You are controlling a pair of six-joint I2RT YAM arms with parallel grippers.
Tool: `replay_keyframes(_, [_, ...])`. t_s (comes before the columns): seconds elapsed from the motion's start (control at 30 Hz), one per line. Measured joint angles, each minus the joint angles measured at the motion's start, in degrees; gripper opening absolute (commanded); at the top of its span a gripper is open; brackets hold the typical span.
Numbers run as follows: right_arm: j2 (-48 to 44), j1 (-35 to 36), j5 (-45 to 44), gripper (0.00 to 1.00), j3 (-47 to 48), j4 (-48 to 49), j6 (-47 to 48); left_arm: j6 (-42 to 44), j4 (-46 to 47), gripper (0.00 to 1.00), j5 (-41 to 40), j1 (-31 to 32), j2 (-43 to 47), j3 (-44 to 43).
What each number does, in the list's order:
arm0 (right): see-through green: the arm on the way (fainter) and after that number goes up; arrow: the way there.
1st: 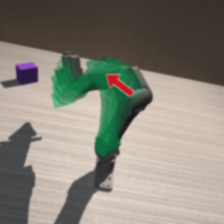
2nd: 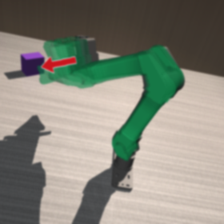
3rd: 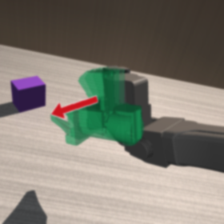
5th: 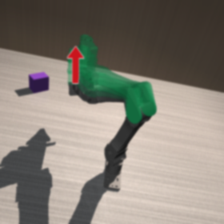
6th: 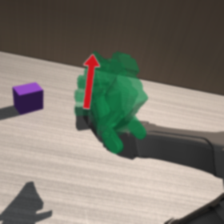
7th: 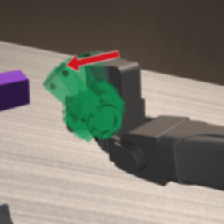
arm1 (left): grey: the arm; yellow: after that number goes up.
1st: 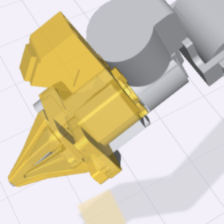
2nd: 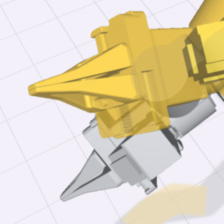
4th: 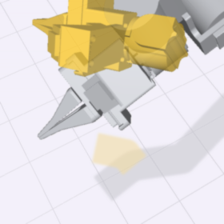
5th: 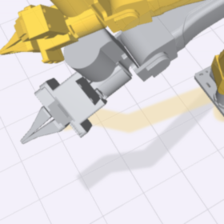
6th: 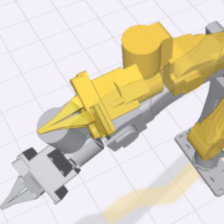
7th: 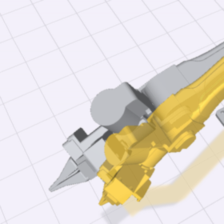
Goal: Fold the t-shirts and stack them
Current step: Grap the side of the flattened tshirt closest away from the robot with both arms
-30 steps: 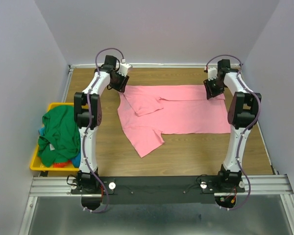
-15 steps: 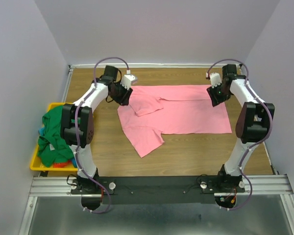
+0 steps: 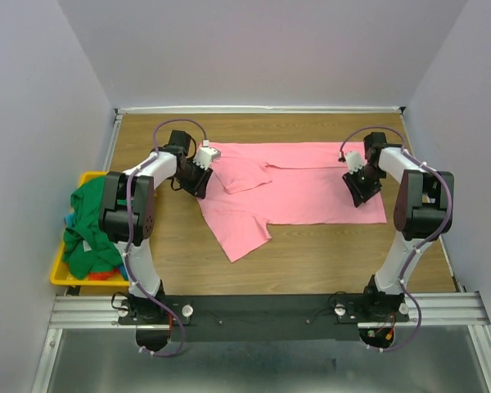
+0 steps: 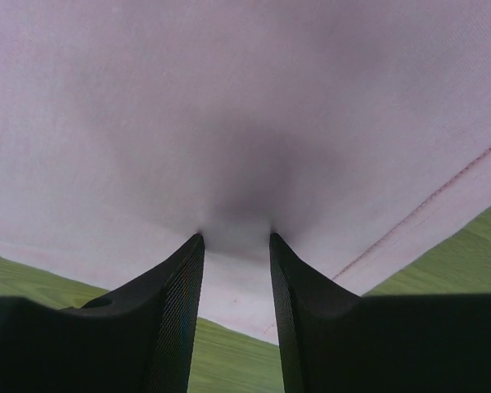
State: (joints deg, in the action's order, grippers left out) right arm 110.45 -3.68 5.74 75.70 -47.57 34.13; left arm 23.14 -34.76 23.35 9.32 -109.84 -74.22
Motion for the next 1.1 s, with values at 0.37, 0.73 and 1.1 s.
replay_keyframes(0.37, [-7.56,0.00,1.55,0.45,-0.11,-2.99,1.36,6.14,-4.50,0.54,1.68,-2.60,1.11,-2.71])
replay_keyframes(0.73, [-16.98,0.00,-0.83,0.45,-10.60,-4.22,16.61,13.86,-9.62,0.61,6.99,-2.58,11.89,-1.51])
replay_keyframes(1.1, [-14.71,0.00,-3.41,0.45,-15.37,-1.55,23.28,15.67,-9.57,0.61,6.69,-2.45,13.22,3.32])
